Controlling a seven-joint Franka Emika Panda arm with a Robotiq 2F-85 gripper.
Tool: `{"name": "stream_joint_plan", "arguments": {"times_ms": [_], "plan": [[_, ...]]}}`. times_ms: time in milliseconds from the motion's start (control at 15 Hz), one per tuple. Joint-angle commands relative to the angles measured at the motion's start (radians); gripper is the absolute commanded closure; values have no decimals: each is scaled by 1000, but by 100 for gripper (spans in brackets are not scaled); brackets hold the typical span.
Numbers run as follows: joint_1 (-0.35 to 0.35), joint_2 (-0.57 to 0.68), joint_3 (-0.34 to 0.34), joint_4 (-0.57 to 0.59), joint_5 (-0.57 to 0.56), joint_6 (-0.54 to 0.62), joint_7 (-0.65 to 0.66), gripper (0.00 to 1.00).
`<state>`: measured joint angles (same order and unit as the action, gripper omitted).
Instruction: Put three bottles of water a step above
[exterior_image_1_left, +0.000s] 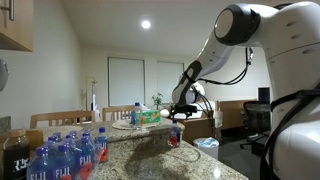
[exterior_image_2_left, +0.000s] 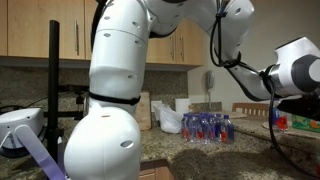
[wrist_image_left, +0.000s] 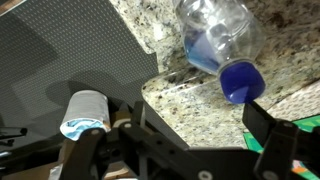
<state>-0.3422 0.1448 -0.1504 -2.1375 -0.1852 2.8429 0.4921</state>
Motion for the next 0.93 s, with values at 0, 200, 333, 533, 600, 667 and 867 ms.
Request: {"name": "stream_joint_plan", "arguments": {"times_ms": [0,200,333,533,600,667,867], "plan": [[-8,-89,-18,-79,169,8,-259,0],[38,-44,-61,-25,124,0,-186,0],[6,-49,-25,-26,107,0,-172,0],[22,-41,-37,-21,60,-4,-109,0],[30,-36,-39,-24,25,1,-84,0],[42,-31,-46,-25,-36,9,-33,0],[71,-28,-36,-29,-142,18,31,0]]}}
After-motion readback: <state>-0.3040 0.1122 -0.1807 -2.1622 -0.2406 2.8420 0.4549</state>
